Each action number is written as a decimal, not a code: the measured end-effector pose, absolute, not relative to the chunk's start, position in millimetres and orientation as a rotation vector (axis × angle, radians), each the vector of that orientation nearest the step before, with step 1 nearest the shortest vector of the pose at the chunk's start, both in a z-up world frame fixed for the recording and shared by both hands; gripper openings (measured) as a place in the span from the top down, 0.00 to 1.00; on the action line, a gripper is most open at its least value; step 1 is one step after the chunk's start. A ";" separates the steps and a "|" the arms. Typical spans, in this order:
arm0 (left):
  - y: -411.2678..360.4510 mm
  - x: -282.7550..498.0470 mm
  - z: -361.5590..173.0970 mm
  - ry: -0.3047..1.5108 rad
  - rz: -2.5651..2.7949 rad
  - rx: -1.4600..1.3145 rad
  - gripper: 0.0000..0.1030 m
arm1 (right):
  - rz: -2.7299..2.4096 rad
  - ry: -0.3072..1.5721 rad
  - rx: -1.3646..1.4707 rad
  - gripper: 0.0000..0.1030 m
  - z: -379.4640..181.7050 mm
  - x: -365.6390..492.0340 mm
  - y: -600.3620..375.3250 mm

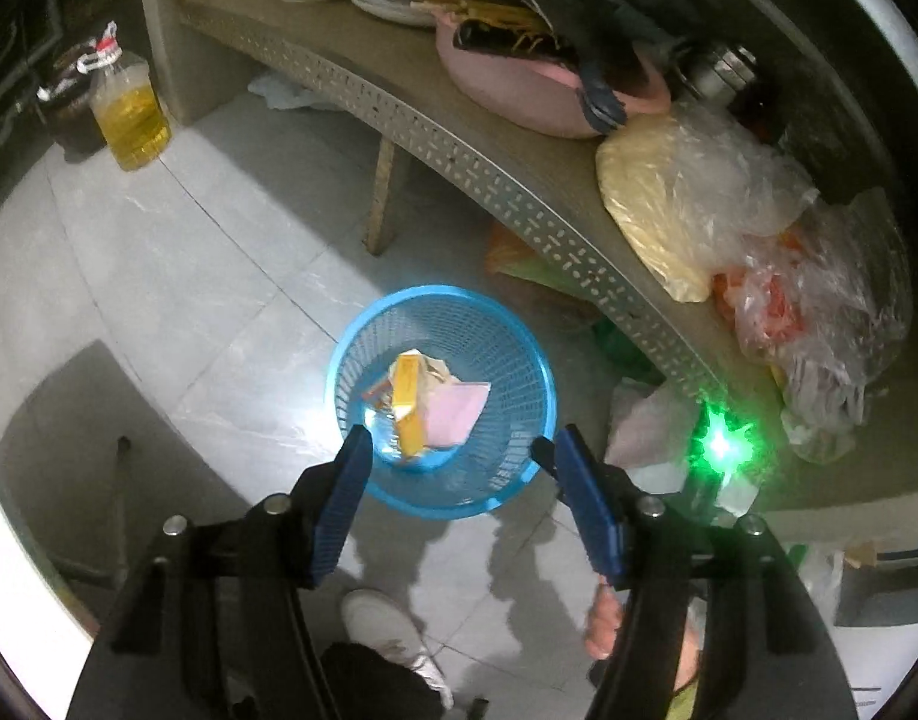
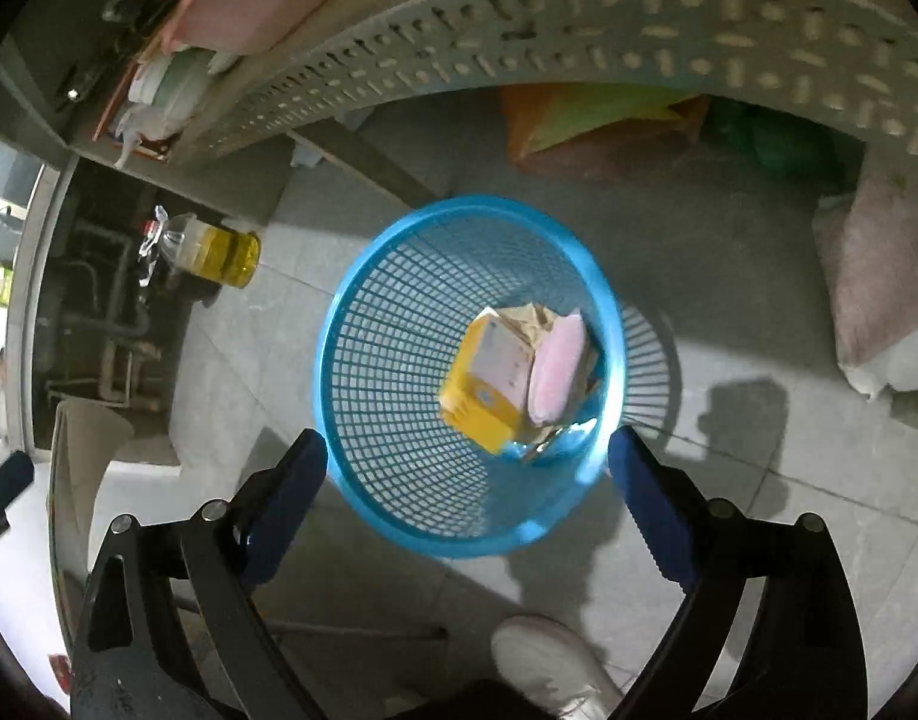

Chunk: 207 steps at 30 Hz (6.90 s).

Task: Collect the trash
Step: 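Open both grippers to drop the box and sponge into the blue basket, then move both tools back over the table toward the remaining trash, then grasp the clear printed cake bag with the right gripper, then grasp the red can by its rim with the left gripper while the right holds the cake bag, then lift the red can and cake bag and carry them toward the blue basket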

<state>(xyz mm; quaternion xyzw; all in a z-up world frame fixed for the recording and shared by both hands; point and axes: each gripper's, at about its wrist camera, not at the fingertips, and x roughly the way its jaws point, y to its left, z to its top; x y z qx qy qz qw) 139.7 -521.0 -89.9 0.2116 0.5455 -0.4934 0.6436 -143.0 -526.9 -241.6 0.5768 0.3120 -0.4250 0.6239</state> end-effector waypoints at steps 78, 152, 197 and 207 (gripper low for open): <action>19.2 164.0 57.8 0.796 -0.778 -0.005 0.21 | 0.010 1.076 0.486 0.08 -3.2 300.3 -321.3; -92.9 270.4 16.9 0.965 -0.751 0.275 0.21 | -0.251 1.123 0.445 0.23 -67.1 136.5 -282.5; -76.2 247.5 35.5 0.837 -0.676 0.224 0.38 | -0.278 1.108 0.376 0.45 -69.0 139.9 -279.3; -62.7 229.6 53.7 0.791 -0.680 0.175 0.38 | -0.280 1.073 0.451 0.77 -62.1 133.8 -286.3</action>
